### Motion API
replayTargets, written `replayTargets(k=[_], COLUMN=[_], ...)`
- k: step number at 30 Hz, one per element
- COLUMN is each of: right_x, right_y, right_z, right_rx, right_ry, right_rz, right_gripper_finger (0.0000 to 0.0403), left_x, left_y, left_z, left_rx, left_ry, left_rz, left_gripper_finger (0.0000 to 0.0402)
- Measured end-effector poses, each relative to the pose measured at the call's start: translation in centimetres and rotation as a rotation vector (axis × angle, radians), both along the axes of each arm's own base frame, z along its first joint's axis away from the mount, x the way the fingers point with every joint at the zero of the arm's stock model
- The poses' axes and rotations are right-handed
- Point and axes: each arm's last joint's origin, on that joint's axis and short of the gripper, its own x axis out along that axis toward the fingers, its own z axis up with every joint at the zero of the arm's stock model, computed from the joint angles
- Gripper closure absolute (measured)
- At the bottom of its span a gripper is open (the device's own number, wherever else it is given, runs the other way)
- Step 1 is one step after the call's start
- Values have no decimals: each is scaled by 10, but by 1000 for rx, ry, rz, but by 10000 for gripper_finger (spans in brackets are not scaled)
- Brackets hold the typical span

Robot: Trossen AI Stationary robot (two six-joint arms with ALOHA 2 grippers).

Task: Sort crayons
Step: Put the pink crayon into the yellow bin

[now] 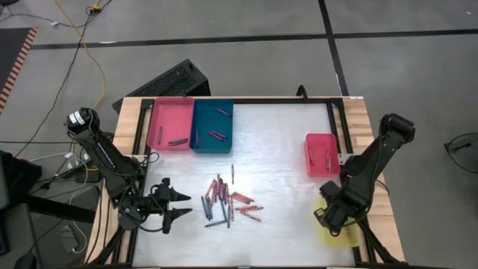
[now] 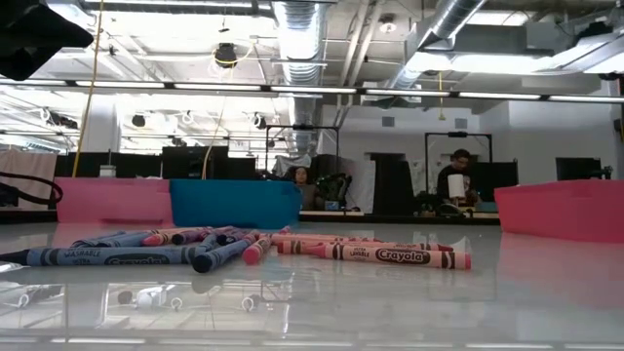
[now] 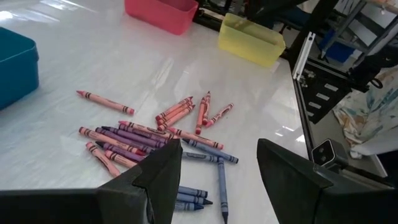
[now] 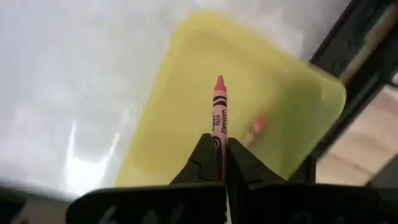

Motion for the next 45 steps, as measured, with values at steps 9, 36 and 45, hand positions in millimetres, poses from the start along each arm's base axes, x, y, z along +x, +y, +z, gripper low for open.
replayTargets(k=[9, 36, 45], right_x=[10, 15, 19], right_y=[14, 50, 53], right_z=[-30, -78, -70], right_rx=[-118, -90, 46], right_ry=[70, 185, 292], right_rz=[-2, 133, 196], right_gripper_finger=[396, 307, 294], left_x=[0, 0, 0], left_y=[0, 0, 0], left_z=[0, 0, 0], left_rx=[-14, -22, -18], left_ry=[3, 1, 1], left_rz=[2, 8, 7], left_gripper_finger=[203, 203, 203])
